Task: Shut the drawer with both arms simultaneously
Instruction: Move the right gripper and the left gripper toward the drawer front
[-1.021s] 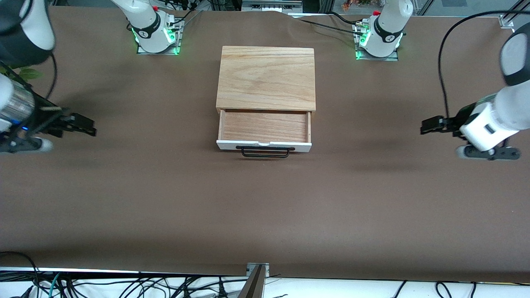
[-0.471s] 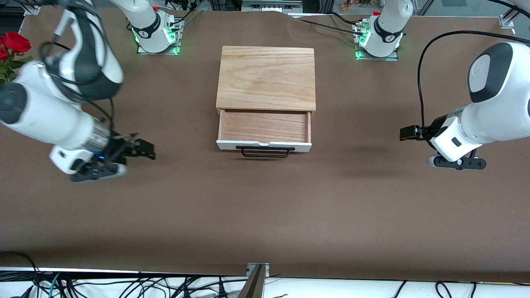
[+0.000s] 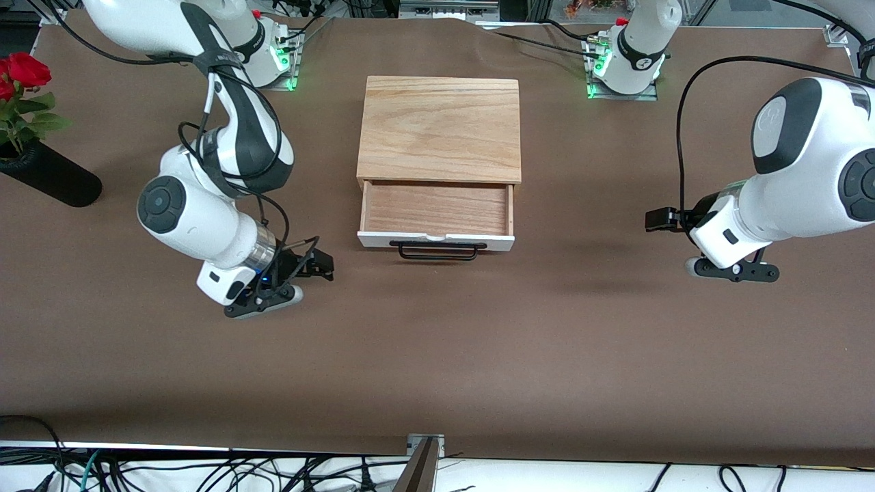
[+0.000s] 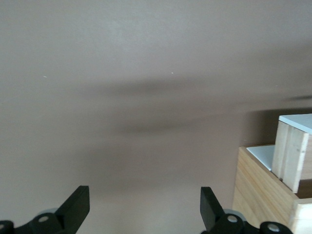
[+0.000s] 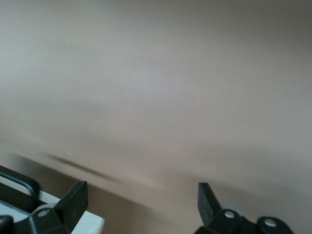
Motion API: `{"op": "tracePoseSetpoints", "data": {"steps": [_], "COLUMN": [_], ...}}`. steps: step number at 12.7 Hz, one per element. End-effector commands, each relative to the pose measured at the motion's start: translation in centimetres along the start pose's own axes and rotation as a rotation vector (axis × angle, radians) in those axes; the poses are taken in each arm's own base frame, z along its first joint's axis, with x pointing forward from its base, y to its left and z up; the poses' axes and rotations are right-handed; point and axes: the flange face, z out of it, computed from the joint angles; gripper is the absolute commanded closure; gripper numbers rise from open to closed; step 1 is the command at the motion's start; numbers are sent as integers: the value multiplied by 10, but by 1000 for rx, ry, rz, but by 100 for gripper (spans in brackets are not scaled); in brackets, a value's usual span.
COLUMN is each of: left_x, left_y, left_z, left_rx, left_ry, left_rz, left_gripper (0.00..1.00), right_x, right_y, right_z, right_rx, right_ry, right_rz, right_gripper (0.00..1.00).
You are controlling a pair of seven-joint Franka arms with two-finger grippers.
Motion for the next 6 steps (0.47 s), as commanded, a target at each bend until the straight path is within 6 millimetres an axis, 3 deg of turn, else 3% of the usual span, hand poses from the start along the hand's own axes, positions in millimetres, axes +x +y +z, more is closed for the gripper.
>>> {"op": "tracePoseSetpoints", "data": {"steps": [1, 4, 6], "left_x": [4, 29, 44], "left_y": [15, 46, 82], "left_z": [3, 37, 70], "left_rx": [-103, -262, -342], "left_ry": [-15, -32, -40], "left_rz": [-4, -3, -20], "left_gripper": [0, 0, 0], "right_x": [0, -6, -11], "right_y": [-26, -44, -56], "right_z": [17, 34, 45], "right_rx": [60, 62, 66], "right_ry": [9, -11, -28], "right_rz": [7, -16, -30], "right_gripper": [0, 0, 0]}}
